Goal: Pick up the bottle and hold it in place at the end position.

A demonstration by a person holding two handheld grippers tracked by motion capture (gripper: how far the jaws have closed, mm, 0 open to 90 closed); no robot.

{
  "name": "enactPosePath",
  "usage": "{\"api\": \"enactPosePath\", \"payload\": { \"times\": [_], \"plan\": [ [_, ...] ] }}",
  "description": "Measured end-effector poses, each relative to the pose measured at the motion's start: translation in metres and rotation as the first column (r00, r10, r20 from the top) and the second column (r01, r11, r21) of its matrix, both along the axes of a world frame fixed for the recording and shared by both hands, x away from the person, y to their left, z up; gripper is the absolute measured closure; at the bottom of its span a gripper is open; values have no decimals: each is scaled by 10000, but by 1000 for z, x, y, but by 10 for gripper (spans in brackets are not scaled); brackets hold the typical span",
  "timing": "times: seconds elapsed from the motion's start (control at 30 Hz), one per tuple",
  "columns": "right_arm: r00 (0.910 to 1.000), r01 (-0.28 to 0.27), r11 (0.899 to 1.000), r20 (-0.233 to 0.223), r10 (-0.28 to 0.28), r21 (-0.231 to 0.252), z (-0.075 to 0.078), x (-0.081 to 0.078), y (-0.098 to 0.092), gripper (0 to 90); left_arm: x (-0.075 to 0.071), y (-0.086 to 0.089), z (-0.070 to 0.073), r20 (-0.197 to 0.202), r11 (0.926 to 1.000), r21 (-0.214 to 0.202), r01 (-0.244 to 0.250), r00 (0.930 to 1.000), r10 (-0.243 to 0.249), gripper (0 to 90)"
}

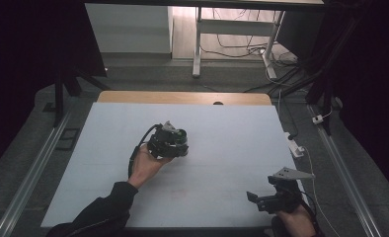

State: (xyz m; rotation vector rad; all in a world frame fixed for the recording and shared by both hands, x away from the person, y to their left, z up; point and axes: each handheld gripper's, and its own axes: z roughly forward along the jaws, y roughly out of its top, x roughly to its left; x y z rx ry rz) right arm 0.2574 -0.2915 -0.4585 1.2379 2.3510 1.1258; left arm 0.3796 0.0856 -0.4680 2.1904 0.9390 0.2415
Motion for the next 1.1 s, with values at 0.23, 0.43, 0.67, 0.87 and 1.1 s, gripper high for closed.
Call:
{"api": "enactPosePath", "payload": {
  "times": [0.23, 0.43, 0.67, 0.87, 1.1],
  "plan": [
    [10000, -34, 10000, 6, 34, -28, 0, 0, 0, 0, 12, -4, -12, -115, 9998, 26, -190, 9998, 190, 539],
    [10000, -20, 10000, -4, 20, -66, 0, 0, 0, 0, 18, -10, -21, -148, 9996, 141, -234, 9996, 236, 538],
    [10000, -25, 10000, 5, 25, -74, 0, 0, 0, 0, 21, -17, -31, -189, 9988, 469, -148, 9997, 157, 539],
    [10000, -28, 10000, 11, 28, -69, 0, 0, 1, 0, 19, -19, -32, 10, 9982, 591, -121, 9999, 121, 538],
    [10000, -58, 9999, 11, 58, -126, 0, 0, 1, 0, 16, -19, -34, 222, 9980, 617, -122, 9997, 108, 538]
  ]
}}
